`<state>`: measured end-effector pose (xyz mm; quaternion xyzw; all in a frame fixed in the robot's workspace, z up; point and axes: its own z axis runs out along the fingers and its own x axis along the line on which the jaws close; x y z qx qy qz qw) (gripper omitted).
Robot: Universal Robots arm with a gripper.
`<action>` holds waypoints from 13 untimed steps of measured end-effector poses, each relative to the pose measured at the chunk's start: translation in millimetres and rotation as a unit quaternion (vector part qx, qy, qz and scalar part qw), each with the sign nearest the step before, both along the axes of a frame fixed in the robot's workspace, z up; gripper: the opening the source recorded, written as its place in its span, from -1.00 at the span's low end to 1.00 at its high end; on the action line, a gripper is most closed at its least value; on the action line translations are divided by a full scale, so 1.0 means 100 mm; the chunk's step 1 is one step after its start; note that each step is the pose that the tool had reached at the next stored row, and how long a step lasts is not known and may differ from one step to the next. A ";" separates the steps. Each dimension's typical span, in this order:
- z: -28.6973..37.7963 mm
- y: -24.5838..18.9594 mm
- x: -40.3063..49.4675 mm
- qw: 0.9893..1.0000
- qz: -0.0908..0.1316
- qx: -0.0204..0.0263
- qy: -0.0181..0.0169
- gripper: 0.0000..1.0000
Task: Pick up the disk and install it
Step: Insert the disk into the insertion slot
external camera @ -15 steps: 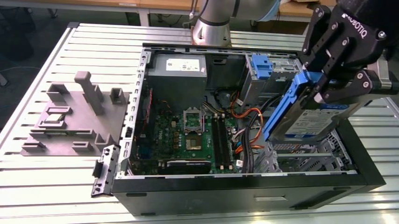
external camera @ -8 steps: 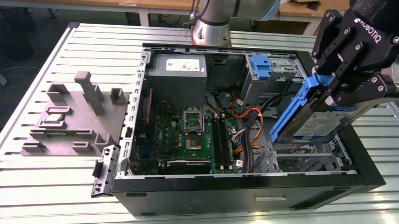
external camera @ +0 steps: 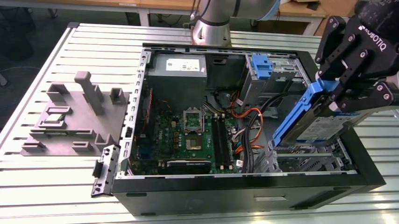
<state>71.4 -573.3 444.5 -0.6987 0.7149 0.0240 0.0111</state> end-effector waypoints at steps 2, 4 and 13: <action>-0.015 -0.005 0.007 1.000 -0.001 0.000 0.000 -0.26; -0.031 -0.009 0.016 1.000 -0.002 0.000 0.000 -0.26; -0.098 -0.036 0.029 1.000 -0.004 0.000 0.000 -0.26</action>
